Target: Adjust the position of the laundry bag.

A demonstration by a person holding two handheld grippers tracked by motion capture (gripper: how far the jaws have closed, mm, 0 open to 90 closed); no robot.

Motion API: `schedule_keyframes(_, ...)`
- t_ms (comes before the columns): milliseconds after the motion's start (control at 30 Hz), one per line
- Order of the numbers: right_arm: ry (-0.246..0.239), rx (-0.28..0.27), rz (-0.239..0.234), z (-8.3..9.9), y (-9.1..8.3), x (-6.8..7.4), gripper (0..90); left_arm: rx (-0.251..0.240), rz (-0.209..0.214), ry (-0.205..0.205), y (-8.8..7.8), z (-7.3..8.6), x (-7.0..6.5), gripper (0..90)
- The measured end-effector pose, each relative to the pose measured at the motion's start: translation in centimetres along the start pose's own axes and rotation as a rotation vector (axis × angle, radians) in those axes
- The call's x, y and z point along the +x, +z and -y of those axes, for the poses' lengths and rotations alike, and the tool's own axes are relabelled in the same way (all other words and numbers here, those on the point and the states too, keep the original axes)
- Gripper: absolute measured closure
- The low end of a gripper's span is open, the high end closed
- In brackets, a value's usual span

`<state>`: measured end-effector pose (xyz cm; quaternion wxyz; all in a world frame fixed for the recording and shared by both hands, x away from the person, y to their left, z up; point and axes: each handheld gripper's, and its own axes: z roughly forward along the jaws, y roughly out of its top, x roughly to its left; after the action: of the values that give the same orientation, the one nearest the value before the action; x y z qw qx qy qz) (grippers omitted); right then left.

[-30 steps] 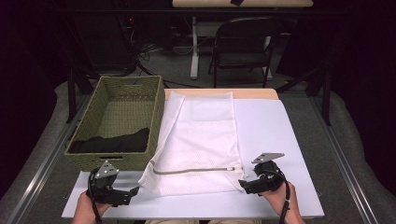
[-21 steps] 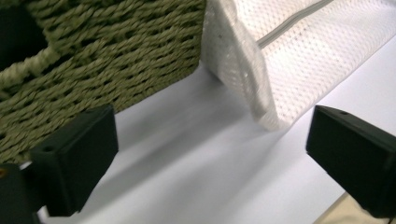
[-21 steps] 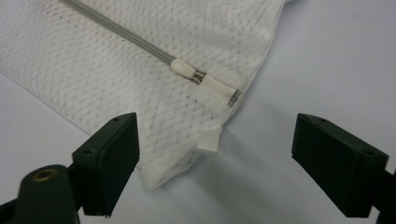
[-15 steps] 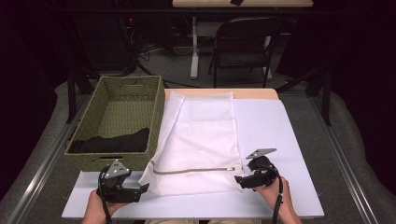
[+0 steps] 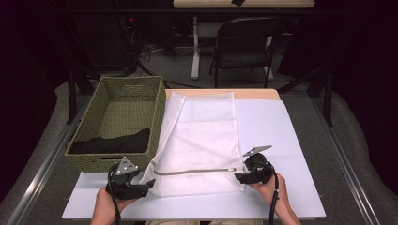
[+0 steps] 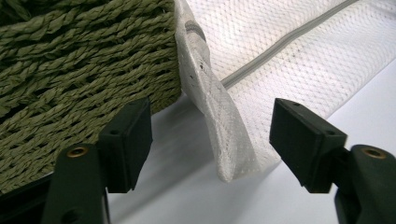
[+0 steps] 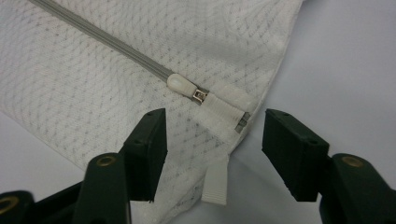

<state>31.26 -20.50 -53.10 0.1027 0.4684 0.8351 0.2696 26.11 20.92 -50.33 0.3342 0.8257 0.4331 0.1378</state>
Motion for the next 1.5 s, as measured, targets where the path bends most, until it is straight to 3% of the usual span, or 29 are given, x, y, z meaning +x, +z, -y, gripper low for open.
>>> schedule_keyframes(467,-0.001,0.032,0.018,0.3,0.8,0.2,56.1,0.035,0.038,0.029,0.7,0.5,0.1,59.2)
schedule_keyframes(767,0.036,-0.005,0.045,0.2,0.5,-0.5,55.3,0.060,0.053,0.024,1.2,0.7,0.3,67.5)
schedule_keyframes(933,0.037,0.006,0.046,-0.1,1.1,-0.6,56.5,0.069,0.050,0.031,1.4,0.7,0.3,72.5)
schedule_keyframes(1133,0.035,0.003,0.062,-0.1,1.4,-0.6,68.4,0.084,0.085,0.033,1.8,0.8,0.3,82.8)
schedule_keyframes(1233,0.045,-0.011,0.047,0.0,1.3,-1.0,74.6,0.083,0.087,0.037,1.9,0.8,0.3,83.6)
schedule_keyframes(1400,0.059,-0.014,0.037,0.1,1.2,-1.1,81.0,0.135,0.106,0.058,2.3,0.8,0.2,83.7)
schedule_keyframes(1500,0.051,-0.011,0.041,0.0,1.0,-1.0,82.9,0.127,0.111,0.026,2.4,0.9,0.4,84.9)
